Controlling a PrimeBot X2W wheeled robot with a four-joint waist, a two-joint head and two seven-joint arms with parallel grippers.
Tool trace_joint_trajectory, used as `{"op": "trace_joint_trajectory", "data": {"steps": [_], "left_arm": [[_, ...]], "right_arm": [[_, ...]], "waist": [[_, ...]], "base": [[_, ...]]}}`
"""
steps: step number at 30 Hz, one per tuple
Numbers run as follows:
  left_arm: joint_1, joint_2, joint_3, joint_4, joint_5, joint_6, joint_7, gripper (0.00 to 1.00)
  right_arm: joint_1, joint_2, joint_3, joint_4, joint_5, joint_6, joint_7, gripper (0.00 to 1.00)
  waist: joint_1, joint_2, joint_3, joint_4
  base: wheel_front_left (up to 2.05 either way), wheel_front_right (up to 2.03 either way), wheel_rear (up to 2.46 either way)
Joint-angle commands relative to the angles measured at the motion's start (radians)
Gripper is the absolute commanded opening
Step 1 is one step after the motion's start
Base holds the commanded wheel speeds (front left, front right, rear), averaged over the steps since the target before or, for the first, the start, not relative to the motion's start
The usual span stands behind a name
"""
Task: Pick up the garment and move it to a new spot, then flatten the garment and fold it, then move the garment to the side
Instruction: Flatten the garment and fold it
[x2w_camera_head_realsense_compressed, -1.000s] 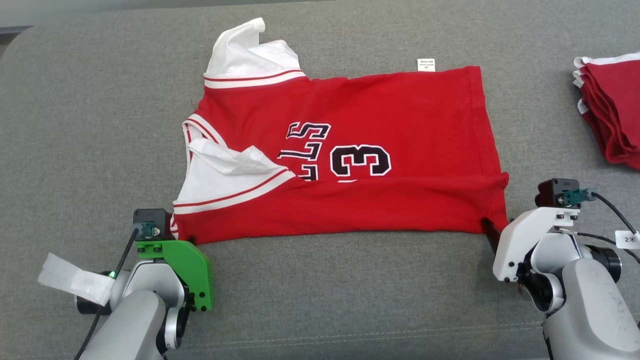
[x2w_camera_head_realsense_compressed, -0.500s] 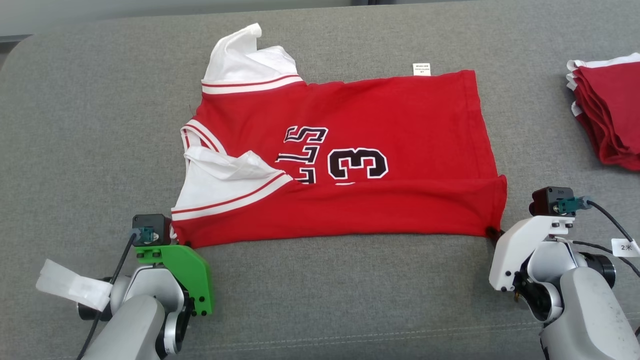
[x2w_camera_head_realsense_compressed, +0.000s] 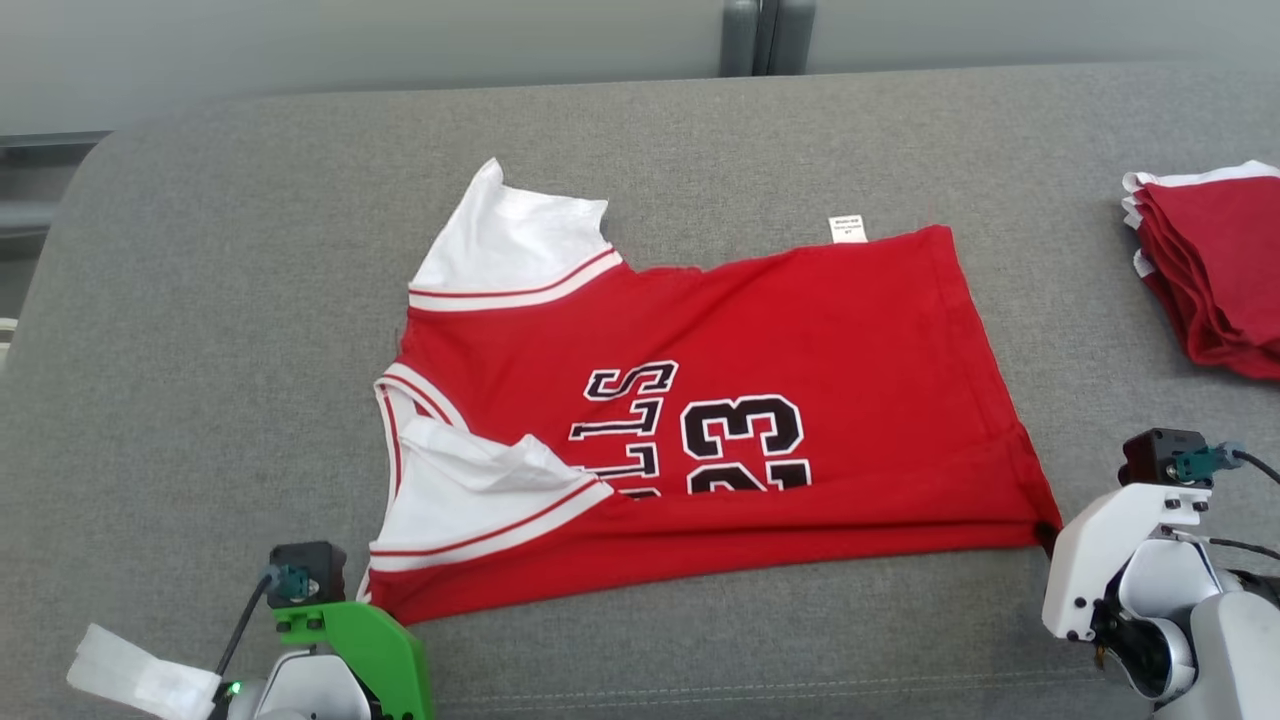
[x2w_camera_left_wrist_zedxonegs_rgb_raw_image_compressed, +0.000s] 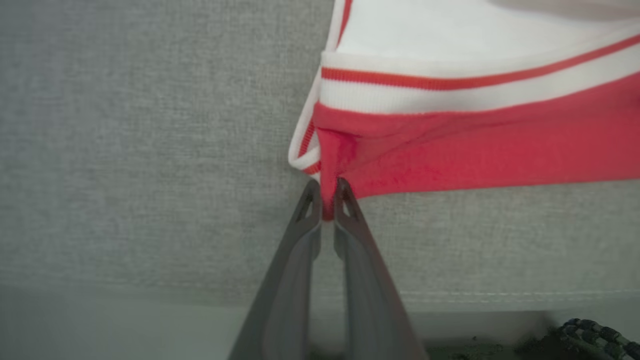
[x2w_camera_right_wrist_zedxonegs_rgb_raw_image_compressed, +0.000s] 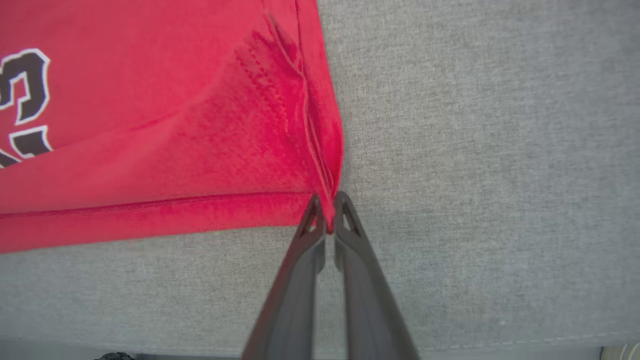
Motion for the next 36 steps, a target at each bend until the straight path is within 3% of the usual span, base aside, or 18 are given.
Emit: {"op": "trace_joint_trajectory", "data": {"steps": [1, 14, 15, 16, 17, 22, 27, 36], "left_arm": [[0.038, 0.019, 0.000, -0.012, -0.008, 0.022, 0.012, 0.00], [0.088, 0.030, 0.003, -0.121, -0.012, 0.055, 0.015, 0.01], [0.087, 0.033, 0.001, -0.123, -0.006, 0.055, 0.011, 0.45], [0.086, 0.033, 0.001, -0.123, -0.005, 0.056, 0.007, 1.00], [0.083, 0.033, 0.002, -0.123, -0.001, 0.058, 0.000, 1.00], [0.081, 0.024, 0.001, -0.109, -0.001, 0.056, -0.021, 1.00], [0.092, 0.019, 0.013, -0.094, 0.007, 0.031, -0.107, 1.00], [0.118, -0.023, 0.104, -0.096, 0.033, 0.027, -0.454, 1.00]], "right_arm": [[0.025, -0.012, -0.016, -0.013, 0.002, -0.003, 0.013, 0.00], [0.118, 0.015, -0.050, -0.122, 0.039, -0.003, 0.097, 0.00], [0.128, 0.019, -0.048, -0.130, 0.044, -0.003, 0.107, 0.00], [0.135, 0.021, -0.045, -0.136, 0.051, -0.003, 0.117, 0.25], [0.143, 0.024, -0.037, -0.143, 0.058, -0.002, 0.125, 1.00], [0.176, 0.039, -0.036, -0.167, 0.081, -0.002, 0.134, 1.00], [0.202, 0.045, -0.059, -0.204, 0.064, -0.002, 0.058, 1.00], [0.230, 0.060, -0.042, -0.230, 0.099, -0.002, -0.188, 1.00]], "waist": [[0.0000, 0.0000, -0.016, 0.012], [0.0000, 0.0000, -0.036, 0.023], [0.0000, 0.0000, -0.037, 0.022], [0.0000, 0.0000, -0.036, 0.020], [0.0000, 0.0000, -0.037, 0.019], [0.0000, 0.0000, -0.045, 0.015], [0.0000, 0.0000, -0.076, 0.019], [0.0000, 0.0000, -0.145, 0.033]], "base": [[0.00, 0.00, 0.00], [0.00, 0.00, 0.00], [0.00, 0.00, 0.00], [0.00, 0.00, 0.00], [0.00, 0.00, 0.00], [0.00, 0.00, 0.00], [0.00, 0.00, 0.00], [0.00, 0.00, 0.00]]}}
